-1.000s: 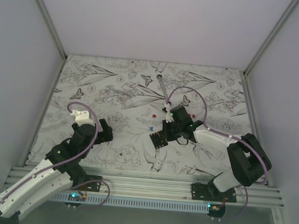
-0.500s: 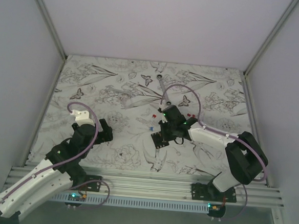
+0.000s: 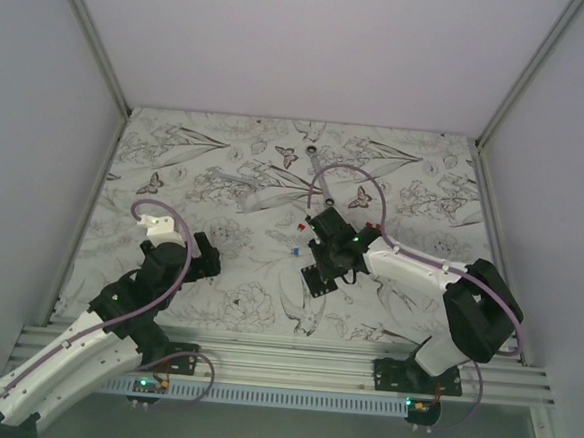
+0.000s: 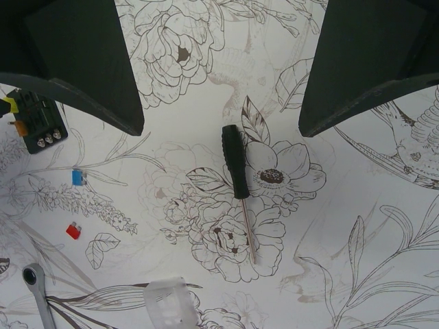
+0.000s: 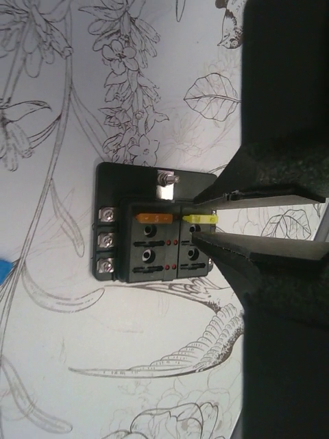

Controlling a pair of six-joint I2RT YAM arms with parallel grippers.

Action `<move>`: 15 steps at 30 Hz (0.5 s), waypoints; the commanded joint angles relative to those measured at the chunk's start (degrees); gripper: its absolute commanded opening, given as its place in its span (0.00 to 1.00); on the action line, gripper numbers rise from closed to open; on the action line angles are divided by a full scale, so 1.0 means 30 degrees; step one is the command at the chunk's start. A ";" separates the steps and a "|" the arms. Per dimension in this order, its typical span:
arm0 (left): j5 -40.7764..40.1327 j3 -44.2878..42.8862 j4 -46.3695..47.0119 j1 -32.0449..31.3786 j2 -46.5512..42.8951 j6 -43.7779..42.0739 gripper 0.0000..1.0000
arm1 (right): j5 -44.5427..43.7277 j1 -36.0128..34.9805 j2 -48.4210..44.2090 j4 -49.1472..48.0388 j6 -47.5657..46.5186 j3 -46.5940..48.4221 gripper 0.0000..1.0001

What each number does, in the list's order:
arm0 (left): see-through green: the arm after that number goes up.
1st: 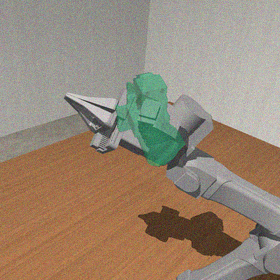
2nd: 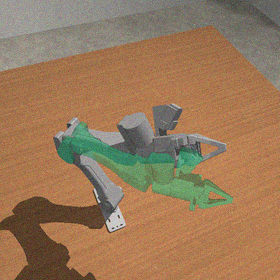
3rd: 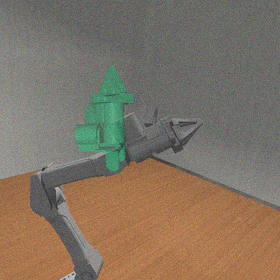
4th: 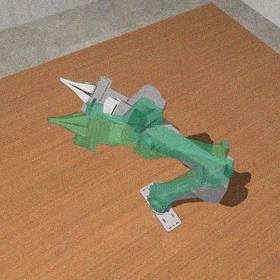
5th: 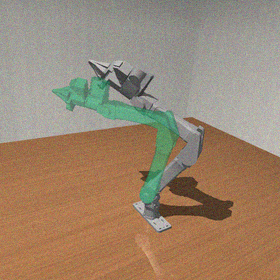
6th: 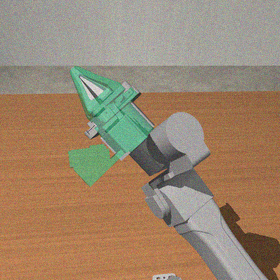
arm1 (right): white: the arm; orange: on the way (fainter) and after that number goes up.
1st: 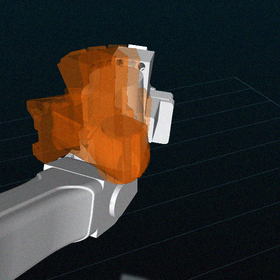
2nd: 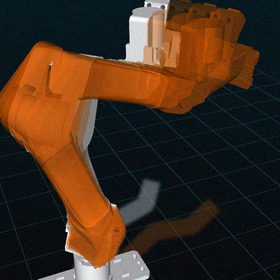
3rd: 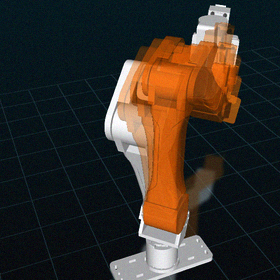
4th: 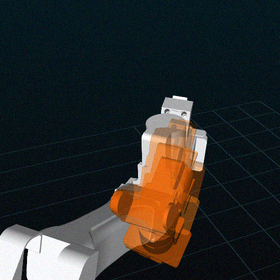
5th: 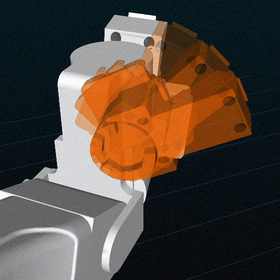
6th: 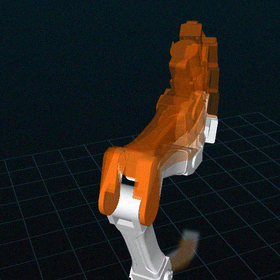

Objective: Snap on the fuse box
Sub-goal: Install the fuse at the fuse box base.

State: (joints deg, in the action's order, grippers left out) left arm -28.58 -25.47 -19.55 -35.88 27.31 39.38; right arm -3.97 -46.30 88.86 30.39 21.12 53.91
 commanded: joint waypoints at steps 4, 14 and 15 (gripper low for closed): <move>-0.0245 0.0192 0.0015 0.0098 -0.0215 -0.0116 1.00 | -0.2208 -0.1249 -0.0448 0.1224 0.0190 0.1559 0.33; -0.0229 0.0171 0.0017 0.0095 -0.0211 -0.0117 1.00 | -0.4190 -0.2290 0.0162 0.2471 0.1026 0.1916 0.29; -0.0221 0.0175 0.0014 0.0094 -0.0206 -0.0117 1.00 | -0.4153 -0.2290 0.0173 0.2446 0.1016 0.1962 0.29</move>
State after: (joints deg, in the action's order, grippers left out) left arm -28.60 -25.47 -19.55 -35.88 27.31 39.38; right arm -13.78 -52.80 88.92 36.60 23.03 58.00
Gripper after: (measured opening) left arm 0.997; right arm 0.297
